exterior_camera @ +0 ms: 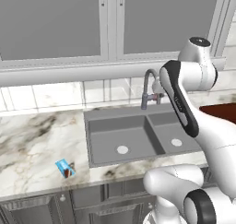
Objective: Pick up all produce items and place them in the sink. Turn on the sink faucet to wash them. Then turn the sink off and put them in the tray.
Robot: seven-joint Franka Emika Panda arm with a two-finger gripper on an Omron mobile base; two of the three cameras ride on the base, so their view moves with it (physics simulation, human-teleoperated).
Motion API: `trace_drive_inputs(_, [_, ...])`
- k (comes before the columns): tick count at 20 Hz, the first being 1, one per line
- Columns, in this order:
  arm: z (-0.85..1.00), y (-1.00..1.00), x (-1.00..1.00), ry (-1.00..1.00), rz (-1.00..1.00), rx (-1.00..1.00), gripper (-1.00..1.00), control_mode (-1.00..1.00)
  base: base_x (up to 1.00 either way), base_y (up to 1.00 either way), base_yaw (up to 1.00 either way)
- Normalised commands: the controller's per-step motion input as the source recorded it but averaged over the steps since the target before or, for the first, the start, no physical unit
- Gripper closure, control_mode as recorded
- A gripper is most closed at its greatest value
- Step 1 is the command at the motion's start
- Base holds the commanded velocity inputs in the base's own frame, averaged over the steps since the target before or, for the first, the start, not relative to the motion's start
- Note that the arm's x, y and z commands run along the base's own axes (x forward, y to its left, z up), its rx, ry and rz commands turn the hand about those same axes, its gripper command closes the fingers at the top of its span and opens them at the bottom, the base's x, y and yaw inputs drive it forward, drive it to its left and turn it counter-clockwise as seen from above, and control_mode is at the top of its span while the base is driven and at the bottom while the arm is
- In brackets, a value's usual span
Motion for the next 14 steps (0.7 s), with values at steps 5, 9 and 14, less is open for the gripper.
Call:
trace_drive_inputs(5, [0.0,0.0,0.0,0.0,0.0,0.0,-1.0,1.0,-0.27,-0.69,0.0])
trace_drive_inputs(9, [0.0,0.0,0.0,0.0,0.0,0.0,-1.0,1.0,-0.09,-0.8,0.0])
trace_drive_inputs(14, [0.0,0.0,0.0,0.0,0.0,0.0,-1.0,1.0,0.0,-0.62,0.0])
